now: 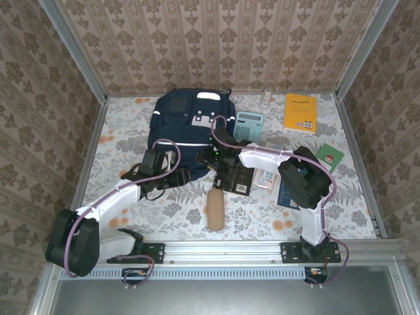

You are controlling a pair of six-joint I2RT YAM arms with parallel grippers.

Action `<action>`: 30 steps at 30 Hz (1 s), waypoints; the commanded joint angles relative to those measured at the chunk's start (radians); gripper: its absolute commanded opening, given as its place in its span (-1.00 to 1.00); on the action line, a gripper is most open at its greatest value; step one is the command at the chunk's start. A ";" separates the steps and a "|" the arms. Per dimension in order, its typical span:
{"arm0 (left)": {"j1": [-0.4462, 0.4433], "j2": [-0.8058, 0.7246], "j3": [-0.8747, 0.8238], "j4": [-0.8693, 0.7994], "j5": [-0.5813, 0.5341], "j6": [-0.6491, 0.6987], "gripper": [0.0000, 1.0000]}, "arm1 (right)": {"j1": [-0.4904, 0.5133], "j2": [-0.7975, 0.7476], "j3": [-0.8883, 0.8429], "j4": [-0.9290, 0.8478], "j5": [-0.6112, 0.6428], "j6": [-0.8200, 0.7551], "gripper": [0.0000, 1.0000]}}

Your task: Pack the student bag

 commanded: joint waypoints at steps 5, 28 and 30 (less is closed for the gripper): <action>-0.006 -0.039 0.049 -0.053 -0.032 0.024 0.18 | -0.016 -0.002 0.034 0.013 -0.003 0.030 -0.80; 0.025 0.101 0.135 0.056 0.052 0.083 0.07 | -0.052 -0.119 0.100 -0.002 -0.050 0.004 -1.00; 0.020 0.118 0.136 0.077 0.036 0.085 0.06 | -0.052 -0.120 0.103 0.004 -0.056 0.009 -1.00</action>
